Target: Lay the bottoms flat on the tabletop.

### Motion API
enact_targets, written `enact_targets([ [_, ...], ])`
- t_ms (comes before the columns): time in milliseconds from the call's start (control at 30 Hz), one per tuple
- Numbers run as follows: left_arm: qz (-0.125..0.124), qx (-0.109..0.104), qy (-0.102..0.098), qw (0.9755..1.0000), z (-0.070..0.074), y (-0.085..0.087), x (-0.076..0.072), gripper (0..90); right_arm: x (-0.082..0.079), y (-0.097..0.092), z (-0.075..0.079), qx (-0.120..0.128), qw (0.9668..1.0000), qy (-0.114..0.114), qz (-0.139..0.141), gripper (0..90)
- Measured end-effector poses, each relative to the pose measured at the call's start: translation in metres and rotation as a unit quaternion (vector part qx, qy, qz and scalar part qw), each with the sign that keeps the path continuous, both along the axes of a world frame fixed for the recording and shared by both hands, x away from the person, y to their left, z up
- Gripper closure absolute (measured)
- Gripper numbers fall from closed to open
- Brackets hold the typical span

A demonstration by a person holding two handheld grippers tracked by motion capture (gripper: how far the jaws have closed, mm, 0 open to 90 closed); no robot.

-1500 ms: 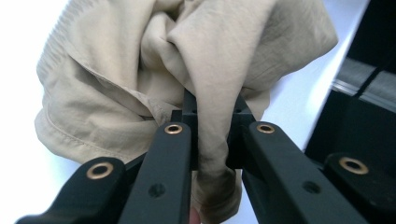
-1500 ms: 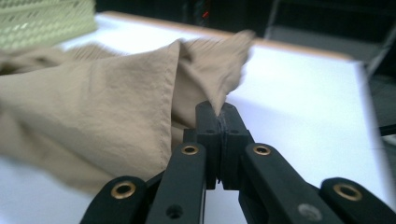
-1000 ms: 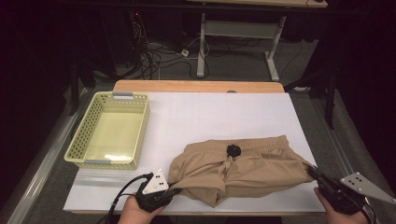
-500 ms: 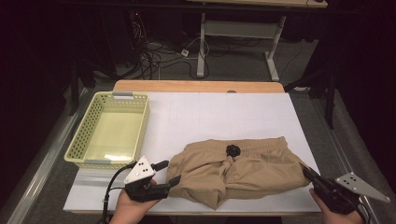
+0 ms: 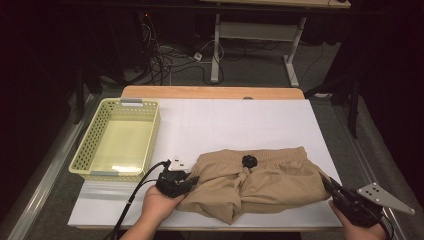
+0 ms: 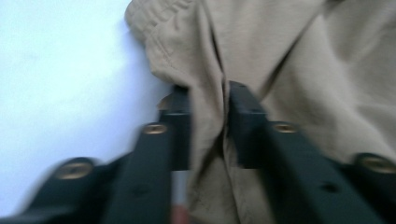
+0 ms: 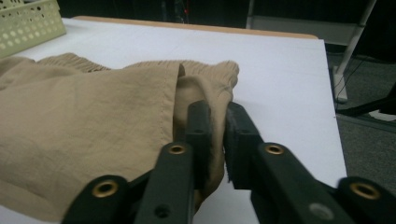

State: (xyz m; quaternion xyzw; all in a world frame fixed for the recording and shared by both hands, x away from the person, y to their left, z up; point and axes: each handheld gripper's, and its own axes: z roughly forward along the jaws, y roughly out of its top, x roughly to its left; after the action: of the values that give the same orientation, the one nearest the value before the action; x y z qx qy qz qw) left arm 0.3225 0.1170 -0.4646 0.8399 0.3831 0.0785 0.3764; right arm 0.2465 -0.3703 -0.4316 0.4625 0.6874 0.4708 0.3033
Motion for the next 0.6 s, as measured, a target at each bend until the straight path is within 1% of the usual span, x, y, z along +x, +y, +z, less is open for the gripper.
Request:
enact_targets([
  [33,0.003,0.0,-0.011,0.9999,0.001,0.001,-0.002,79.9,0.0,0.0,0.001,0.004,1.0,-0.001,-0.001,79.5],
  [67,0.005,-0.001,-0.018,0.9998,0.001,0.002,-0.003,82.0,0.0,0.001,0.004,0.007,1.0,-0.004,0.0,77.5],
  [100,0.006,-0.001,-0.024,0.9997,0.002,0.004,-0.004,82.7,-0.001,0.002,0.007,0.008,0.9999,-0.009,0.001,76.2],
  [167,0.004,-0.003,-0.033,0.9994,0.002,0.006,-0.007,83.8,-0.001,0.005,0.015,0.001,0.9998,-0.022,0.003,75.5],
  [233,-0.001,0.004,-0.043,0.9991,0.002,0.007,-0.01,84.0,0.002,0.008,0.023,0.004,0.9995,-0.032,0.006,74.8],
  [300,-0.005,0.008,-0.047,0.9988,0.002,0.007,-0.012,84.0,0.009,0.012,0.028,-0.004,0.9995,-0.032,0.004,71.6],
  [333,-0.006,0.008,-0.048,0.9988,0.002,0.007,-0.012,84.0,0.015,0.013,0.028,-0.006,0.9997,-0.025,0.002,66.2],
  [367,-0.006,0.007,-0.047,0.9989,0.002,0.007,-0.012,84.0,0.024,0.013,0.026,-0.003,1.0,-0.006,0.001,59.1],
  [400,-0.005,0.005,-0.048,0.9988,0.003,0.008,-0.012,84.0,0.035,0.012,0.022,-0.001,0.9997,0.024,0.0,52.2],
  [433,-0.006,0.005,-0.05,0.9987,0.003,0.009,-0.012,83.9,0.045,0.01,0.015,-0.002,0.9987,0.05,-0.008,46.9],
  [467,-0.005,0.003,-0.051,0.9987,0.003,0.01,-0.012,84.0,0.053,0.008,0.007,0.0,0.9975,0.07,-0.012,44.1],
  [533,-0.006,0.001,-0.052,0.9986,0.004,0.011,-0.013,84.0,0.065,0.004,-0.009,0.008,0.9921,0.125,-0.006,39.1],
  [567,-0.007,0.001,-0.053,0.9986,0.004,0.011,-0.014,84.0,0.067,0.005,-0.016,0.002,0.9901,0.14,-0.002,39.2],
  [600,-0.008,0.001,-0.054,0.9985,0.004,0.012,-0.015,84.0,0.067,0.007,-0.022,-0.006,0.9886,0.15,0.007,40.4],
])
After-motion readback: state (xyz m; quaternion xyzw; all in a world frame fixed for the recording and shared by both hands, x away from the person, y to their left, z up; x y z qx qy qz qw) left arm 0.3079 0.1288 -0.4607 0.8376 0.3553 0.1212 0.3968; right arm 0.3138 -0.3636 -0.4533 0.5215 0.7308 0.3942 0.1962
